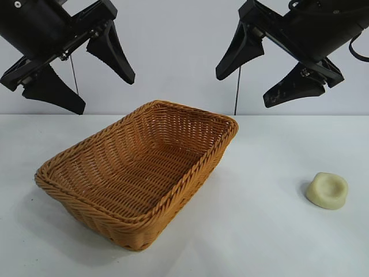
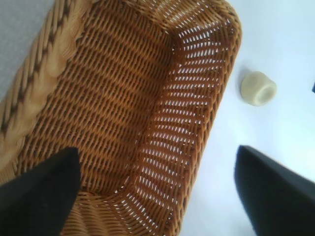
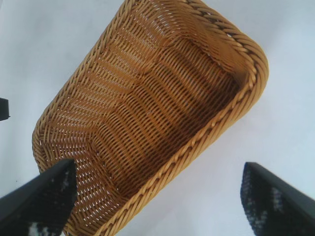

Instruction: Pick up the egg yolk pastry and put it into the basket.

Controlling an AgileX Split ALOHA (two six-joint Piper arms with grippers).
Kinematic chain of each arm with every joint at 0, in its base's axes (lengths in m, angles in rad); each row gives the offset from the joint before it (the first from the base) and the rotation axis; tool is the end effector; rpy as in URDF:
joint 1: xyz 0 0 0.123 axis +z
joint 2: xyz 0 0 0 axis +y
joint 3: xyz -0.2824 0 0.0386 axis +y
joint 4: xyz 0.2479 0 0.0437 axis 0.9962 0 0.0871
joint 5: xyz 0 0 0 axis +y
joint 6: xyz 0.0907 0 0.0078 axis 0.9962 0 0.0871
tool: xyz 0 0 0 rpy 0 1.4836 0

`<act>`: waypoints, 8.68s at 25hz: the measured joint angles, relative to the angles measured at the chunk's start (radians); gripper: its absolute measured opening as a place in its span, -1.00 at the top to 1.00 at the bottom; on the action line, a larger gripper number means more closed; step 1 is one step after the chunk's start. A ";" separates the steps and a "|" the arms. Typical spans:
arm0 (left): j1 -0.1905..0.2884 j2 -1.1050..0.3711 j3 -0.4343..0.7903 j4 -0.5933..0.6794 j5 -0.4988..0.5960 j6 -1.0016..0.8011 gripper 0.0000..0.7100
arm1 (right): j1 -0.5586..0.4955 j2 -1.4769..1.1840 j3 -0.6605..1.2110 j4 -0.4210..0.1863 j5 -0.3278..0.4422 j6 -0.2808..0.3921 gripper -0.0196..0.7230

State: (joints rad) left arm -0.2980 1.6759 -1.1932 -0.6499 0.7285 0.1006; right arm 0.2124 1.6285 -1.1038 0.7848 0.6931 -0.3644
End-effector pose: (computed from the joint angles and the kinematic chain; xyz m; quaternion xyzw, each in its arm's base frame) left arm 0.3256 -0.1384 0.2527 0.0014 0.9425 -0.2795 0.1833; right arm 0.3209 0.1113 0.2494 -0.0324 0.9309 0.2865 0.2241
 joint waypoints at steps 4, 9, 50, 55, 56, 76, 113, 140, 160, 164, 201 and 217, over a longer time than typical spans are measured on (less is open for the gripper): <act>0.000 0.000 0.000 0.000 0.000 0.000 -0.74 | 0.000 0.000 0.000 0.000 0.000 0.000 -0.80; 0.000 0.000 0.000 0.000 0.000 0.000 -0.74 | 0.000 0.000 0.000 0.000 0.000 0.000 -0.80; -0.143 -0.314 0.265 0.365 -0.050 -0.800 -0.73 | 0.000 0.000 0.000 0.000 -0.012 0.000 -0.80; -0.159 -0.314 0.314 0.492 -0.082 -1.101 -0.73 | 0.000 0.000 0.000 0.000 -0.014 0.000 -0.80; -0.159 -0.314 0.319 0.509 -0.094 -1.148 -0.73 | 0.000 0.000 0.000 0.000 -0.014 0.000 -0.80; -0.159 0.031 0.320 0.533 -0.228 -1.346 -0.73 | 0.000 0.000 0.000 0.000 -0.015 0.015 -0.80; -0.187 0.147 0.320 0.523 -0.346 -1.366 0.65 | 0.000 0.000 0.000 0.000 -0.021 0.016 -0.80; 0.044 0.155 0.001 0.335 0.007 -0.682 0.74 | 0.000 0.000 0.000 0.000 -0.022 0.018 -0.80; 0.046 0.365 -0.310 0.323 0.263 -0.229 0.74 | 0.000 0.000 0.000 0.000 -0.016 0.019 -0.80; 0.046 0.365 -0.310 0.321 0.243 -0.227 0.74 | 0.000 0.000 0.000 0.000 -0.016 0.019 -0.80; 0.047 0.467 -0.343 0.320 0.255 -0.180 -0.86 | 0.000 0.000 0.000 -0.003 -0.015 0.038 -0.80; 0.060 0.373 -0.616 0.551 0.477 -0.214 -0.87 | 0.000 0.000 0.000 -0.005 -0.015 0.041 -0.80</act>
State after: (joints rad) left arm -0.2385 2.0493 -1.8093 -0.0986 1.2056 -0.1130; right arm 0.2124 1.6285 -1.1038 0.7796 0.6782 -0.3237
